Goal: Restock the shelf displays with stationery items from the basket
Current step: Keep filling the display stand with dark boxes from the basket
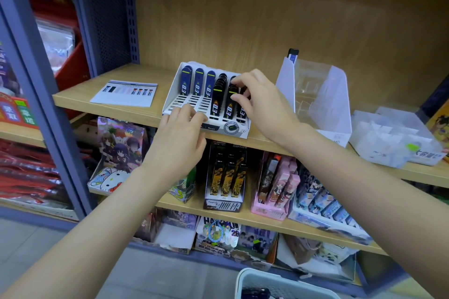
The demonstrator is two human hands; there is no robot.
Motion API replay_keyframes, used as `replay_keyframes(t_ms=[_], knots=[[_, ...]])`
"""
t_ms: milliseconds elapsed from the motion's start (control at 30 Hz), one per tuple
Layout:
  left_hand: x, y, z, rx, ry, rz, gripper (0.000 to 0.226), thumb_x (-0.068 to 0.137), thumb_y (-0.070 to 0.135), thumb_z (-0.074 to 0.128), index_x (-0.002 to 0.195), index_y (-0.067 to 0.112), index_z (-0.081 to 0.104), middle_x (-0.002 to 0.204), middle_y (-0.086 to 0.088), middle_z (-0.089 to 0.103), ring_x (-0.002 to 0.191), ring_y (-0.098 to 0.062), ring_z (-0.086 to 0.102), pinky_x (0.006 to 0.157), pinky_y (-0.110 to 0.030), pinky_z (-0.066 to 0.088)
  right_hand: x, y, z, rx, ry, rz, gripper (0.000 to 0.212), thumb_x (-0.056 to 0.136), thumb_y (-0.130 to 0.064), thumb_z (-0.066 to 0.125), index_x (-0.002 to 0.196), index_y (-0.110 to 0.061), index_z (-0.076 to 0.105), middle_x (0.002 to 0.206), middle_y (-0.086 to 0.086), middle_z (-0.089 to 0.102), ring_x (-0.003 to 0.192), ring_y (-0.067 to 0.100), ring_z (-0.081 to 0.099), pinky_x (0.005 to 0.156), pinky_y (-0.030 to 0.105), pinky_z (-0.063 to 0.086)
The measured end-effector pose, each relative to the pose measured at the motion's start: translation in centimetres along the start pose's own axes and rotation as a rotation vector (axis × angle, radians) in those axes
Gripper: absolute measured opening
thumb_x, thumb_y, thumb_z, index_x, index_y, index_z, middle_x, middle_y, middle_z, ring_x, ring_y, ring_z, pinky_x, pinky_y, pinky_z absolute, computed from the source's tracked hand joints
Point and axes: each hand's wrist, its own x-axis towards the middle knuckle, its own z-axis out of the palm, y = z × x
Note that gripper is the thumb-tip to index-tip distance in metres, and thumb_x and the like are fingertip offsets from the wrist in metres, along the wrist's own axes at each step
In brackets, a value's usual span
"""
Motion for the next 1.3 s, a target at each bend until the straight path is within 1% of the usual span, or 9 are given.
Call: replay_keyframes(t_ms=[133,233,400,533,667,800,1000,1133,1300], knots=[[-2.2,0.7,0.5,0.047,0.135,0.061,0.022,0.086,0.019,0.046,0.101,0.009,0.059,0.093,-0.008,0.053,0.089,-0.025,0.044,0.076,-0.035,0.029,-4.7,0.6,-0.2,-0.045,0.094,-0.022,0.021,0.100,-0.022,0.045,0.114,-0.011,0.056,0.106,0.000,0.053,0.092,0.013,0.050,0.069,0.024,0.035],[-5.5,2.5,2.6,-0.002,0.092,0.105,0.026,0.083,0.026,0.039,0.094,0.012,0.058,0.088,-0.004,0.052,0.082,-0.022,0.042,0.072,-0.034,0.027,-9.5,2.1,0.2,-0.122,0.082,-0.066,0.023,0.098,-0.023,0.041,0.101,-0.010,0.059,0.092,0.002,0.056,0.084,0.017,0.049,0.067,0.020,0.028],[-12.9,5.7,10.0,-0.075,-0.229,0.084,0.022,0.078,0.028,0.041,0.087,0.017,0.057,0.085,0.000,0.054,0.078,-0.022,0.049,0.070,-0.034,0.030,-19.8,5.9,3.1,-0.186,-0.134,-0.038,0.022,0.094,-0.026,0.042,0.091,-0.014,0.061,0.085,-0.002,0.055,0.076,0.015,0.050,0.067,0.026,0.038],[-18.0,7.4,15.9,-0.142,-0.516,0.039,0.026,0.077,0.028,0.040,0.095,0.022,0.057,0.092,0.002,0.056,0.084,-0.020,0.058,0.073,-0.031,0.046,-29.3,8.5,6.6,-0.108,-0.408,0.144,0.007,0.087,-0.023,0.064,0.090,-0.020,0.058,0.083,-0.006,0.054,0.072,0.012,0.057,0.061,0.019,0.041],[-21.4,8.9,20.9,-0.173,-0.786,-0.089,0.042,0.101,0.030,0.030,0.140,0.016,0.032,0.132,-0.002,0.040,0.124,-0.021,0.037,0.103,-0.030,0.027,-37.1,10.1,10.4,0.042,-0.802,0.399,0.030,0.101,-0.025,0.040,0.131,-0.019,0.045,0.125,0.000,0.049,0.111,0.015,0.052,0.080,0.021,0.040],[-24.9,10.3,25.2,-0.322,-0.897,-0.276,0.052,0.101,0.031,0.032,0.148,0.015,0.018,0.135,-0.006,0.037,0.125,-0.023,0.039,0.105,-0.032,0.030,-42.5,10.8,14.6,0.219,-1.020,0.562,0.045,0.102,-0.026,0.041,0.145,-0.022,0.027,0.150,-0.002,0.031,0.129,0.014,0.041,0.089,0.019,0.037],[-27.1,11.8,27.7,-0.502,-0.890,-0.569,0.059,0.100,0.014,0.036,0.151,0.018,0.006,0.141,-0.006,0.034,0.113,-0.028,0.052,0.087,-0.032,0.041,-46.0,10.9,19.3,0.328,-1.043,0.628,0.047,0.095,-0.023,0.055,0.139,-0.019,0.038,0.141,-0.004,0.036,0.132,0.014,0.035,0.107,0.021,0.029],[-27.5,11.6,28.6,-0.579,-0.843,-0.711,0.062,0.097,0.008,0.041,0.150,0.021,0.012,0.143,-0.005,0.043,0.119,-0.024,0.052,0.093,-0.026,0.040,-46.3,11.3,20.6,0.389,-1.015,0.621,0.047,0.085,-0.022,0.069,0.127,-0.020,0.050,0.130,-0.005,0.044,0.123,0.014,0.042,0.103,0.024,0.035],[-27.3,11.9,28.7,-0.635,-0.754,-0.784,0.053,0.095,0.003,0.043,0.143,0.017,0.026,0.127,-0.002,0.054,0.106,-0.018,0.057,0.085,-0.019,0.039,-47.5,11.2,20.5,0.351,-1.072,0.580,0.050,0.086,-0.022,0.067,0.131,-0.019,0.046,0.133,-0.003,0.039,0.123,0.018,0.044,0.097,0.027,0.039]])
